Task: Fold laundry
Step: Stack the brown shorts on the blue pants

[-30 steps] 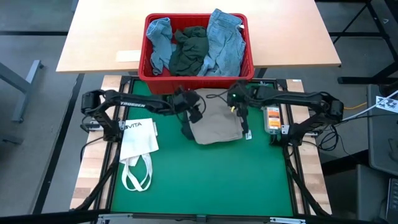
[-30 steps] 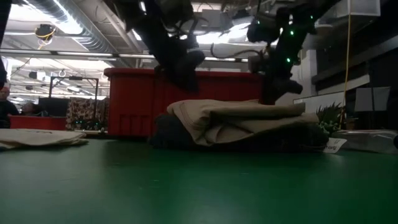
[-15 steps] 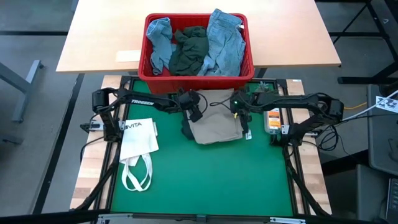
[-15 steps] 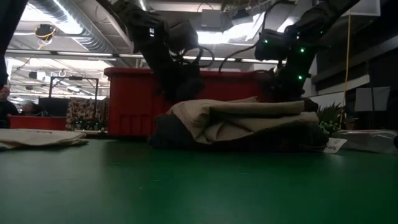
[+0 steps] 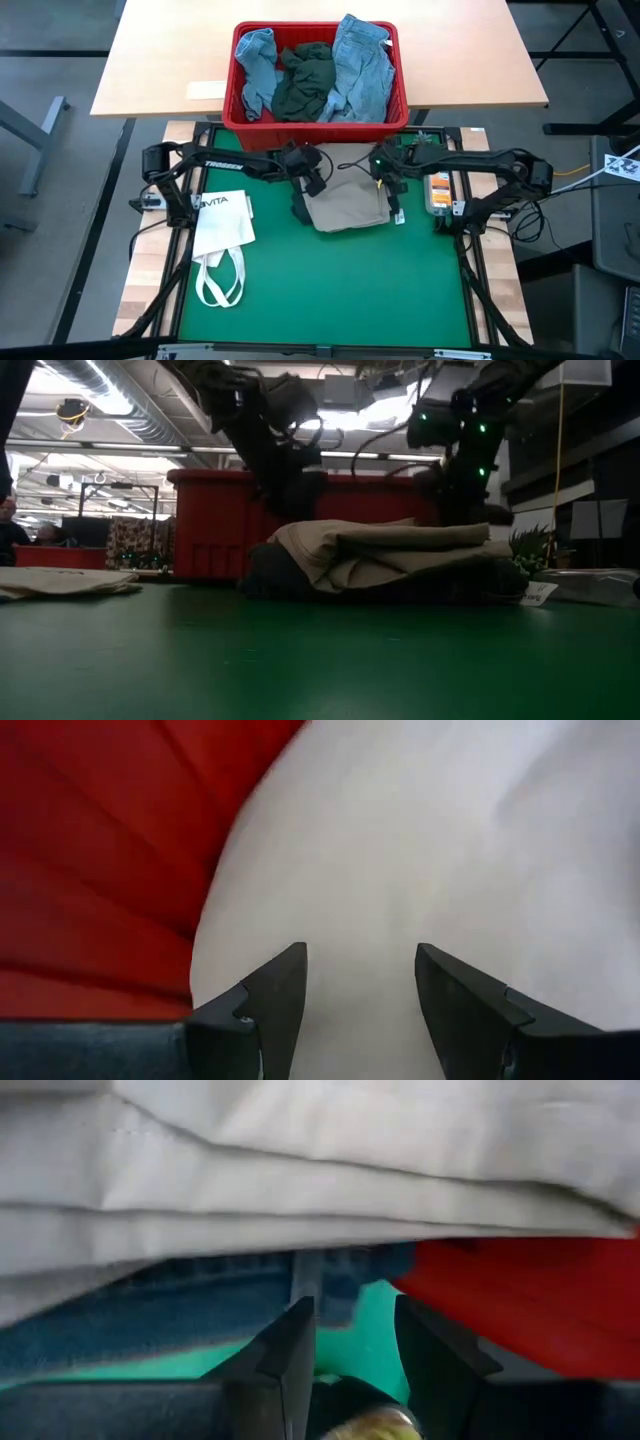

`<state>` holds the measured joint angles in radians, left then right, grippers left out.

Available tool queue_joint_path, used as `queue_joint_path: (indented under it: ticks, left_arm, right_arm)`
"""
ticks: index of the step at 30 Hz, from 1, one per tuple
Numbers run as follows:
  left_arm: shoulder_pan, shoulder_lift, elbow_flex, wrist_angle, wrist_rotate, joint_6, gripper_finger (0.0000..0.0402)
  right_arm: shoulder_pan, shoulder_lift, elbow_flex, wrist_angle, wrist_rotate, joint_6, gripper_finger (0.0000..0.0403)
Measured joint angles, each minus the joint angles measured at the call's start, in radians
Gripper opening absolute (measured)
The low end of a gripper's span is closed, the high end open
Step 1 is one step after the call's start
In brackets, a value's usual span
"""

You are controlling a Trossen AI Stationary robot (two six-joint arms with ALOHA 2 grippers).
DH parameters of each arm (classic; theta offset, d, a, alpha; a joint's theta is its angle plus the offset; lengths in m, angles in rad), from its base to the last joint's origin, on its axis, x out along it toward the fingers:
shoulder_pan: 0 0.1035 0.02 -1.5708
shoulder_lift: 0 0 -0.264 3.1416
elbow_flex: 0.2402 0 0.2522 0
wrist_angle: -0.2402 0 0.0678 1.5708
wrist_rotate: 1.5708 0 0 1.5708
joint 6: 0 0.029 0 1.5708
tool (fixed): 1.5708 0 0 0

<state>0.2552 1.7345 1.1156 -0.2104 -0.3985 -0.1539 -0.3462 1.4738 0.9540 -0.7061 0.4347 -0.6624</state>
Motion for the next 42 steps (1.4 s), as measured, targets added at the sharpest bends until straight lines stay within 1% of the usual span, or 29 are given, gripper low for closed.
queue_joint_path:
  ticks: [3, 6, 10, 15, 23, 29, 34, 36, 42]
  left_arm:
    - [-0.019, -0.021, 0.0, 0.007, 0.0, 0.001, 0.0182]
    - [-0.045, -0.042, 0.0, 0.009, 0.0, 0.007, 0.0182]
    - [-0.082, -0.084, 0.001, 0.003, -0.001, 0.008, 0.0182]
    - [-0.132, -0.144, 0.001, -0.031, -0.001, 0.008, 0.0182]
    - [-0.205, -0.236, 0.001, -0.099, -0.007, 0.008, 0.0182]
    - [-0.247, -0.286, 0.001, -0.137, -0.013, 0.008, 0.0182]
    - [-0.273, -0.323, 0.001, -0.156, -0.114, 0.008, 0.0182]
    - [-0.282, -0.341, 0.0, -0.187, -0.141, 0.008, 0.0182]
    - [-0.295, -0.388, 0.001, -0.209, -0.145, 0.006, 0.0182]
  right_arm:
    - [0.0, -0.001, 0.074, -0.068, 0.002, 0.0, 0.0138]
    - [0.001, -0.001, 0.129, -0.07, -0.004, 0.002, 0.0138]
    - [0.008, -0.002, 0.145, 0.033, -0.022, 0.002, 0.0138]
    - [0.006, 0.001, 0.085, 0.19, -0.104, 0.003, 0.0138]
    - [0.005, 0.002, -0.048, 0.347, -0.104, 0.002, 0.0138]
    - [0.006, 0.002, -0.132, 0.375, -0.096, 0.003, 0.0138]
    - [0.006, 0.001, -0.191, 0.406, -0.087, 0.004, 0.0138]
    - [0.006, 0.001, -0.196, 0.411, -0.087, 0.003, 0.0138]
    - [0.006, 0.001, -0.15, 0.396, -0.087, 0.002, 0.0138]
